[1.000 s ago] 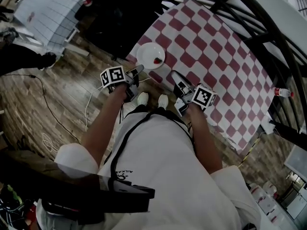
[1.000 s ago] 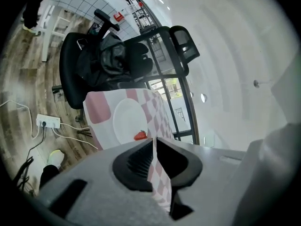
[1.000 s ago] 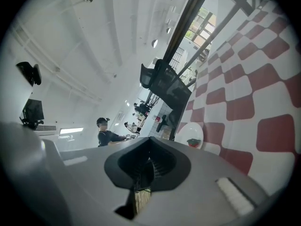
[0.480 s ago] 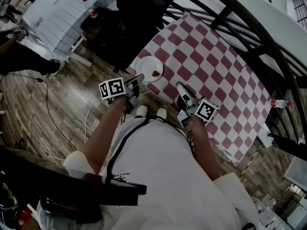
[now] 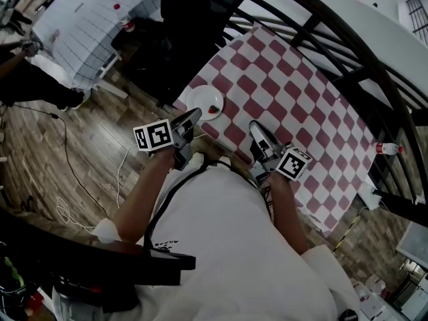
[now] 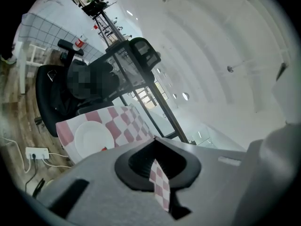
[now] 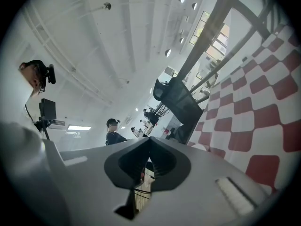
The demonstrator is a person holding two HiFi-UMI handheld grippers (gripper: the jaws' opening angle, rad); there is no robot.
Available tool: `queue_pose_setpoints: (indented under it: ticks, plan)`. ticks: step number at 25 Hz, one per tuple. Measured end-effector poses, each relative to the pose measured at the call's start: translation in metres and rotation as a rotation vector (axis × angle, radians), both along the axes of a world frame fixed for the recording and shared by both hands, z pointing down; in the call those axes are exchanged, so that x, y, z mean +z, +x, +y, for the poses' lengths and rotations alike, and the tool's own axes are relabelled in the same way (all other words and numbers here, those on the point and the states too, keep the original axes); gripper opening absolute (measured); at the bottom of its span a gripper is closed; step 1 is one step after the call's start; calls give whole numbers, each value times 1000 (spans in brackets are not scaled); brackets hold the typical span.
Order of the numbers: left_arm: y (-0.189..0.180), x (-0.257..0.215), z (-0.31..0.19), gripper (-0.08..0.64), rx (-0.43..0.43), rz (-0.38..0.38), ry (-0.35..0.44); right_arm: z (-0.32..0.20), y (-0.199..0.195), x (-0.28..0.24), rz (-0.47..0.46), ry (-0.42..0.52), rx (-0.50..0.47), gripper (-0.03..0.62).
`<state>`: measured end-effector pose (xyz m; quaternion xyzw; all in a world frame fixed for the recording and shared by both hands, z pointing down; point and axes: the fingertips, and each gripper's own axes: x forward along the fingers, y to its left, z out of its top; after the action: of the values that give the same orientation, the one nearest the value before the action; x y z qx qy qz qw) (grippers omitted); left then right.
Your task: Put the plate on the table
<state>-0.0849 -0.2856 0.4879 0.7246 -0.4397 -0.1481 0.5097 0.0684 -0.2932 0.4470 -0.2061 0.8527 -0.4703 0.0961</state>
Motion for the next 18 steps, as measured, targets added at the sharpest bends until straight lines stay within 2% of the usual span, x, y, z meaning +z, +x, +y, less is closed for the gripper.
queue_pose_setpoints:
  ticks: [8,18]
  plan:
    - [-3,-6,-1,6,-10,-18,70,-10,-6,4,15,8,-10,8]
    - [-9,2,-8,5,-14,-12,52,-14,-10,6,20,8,-12,8]
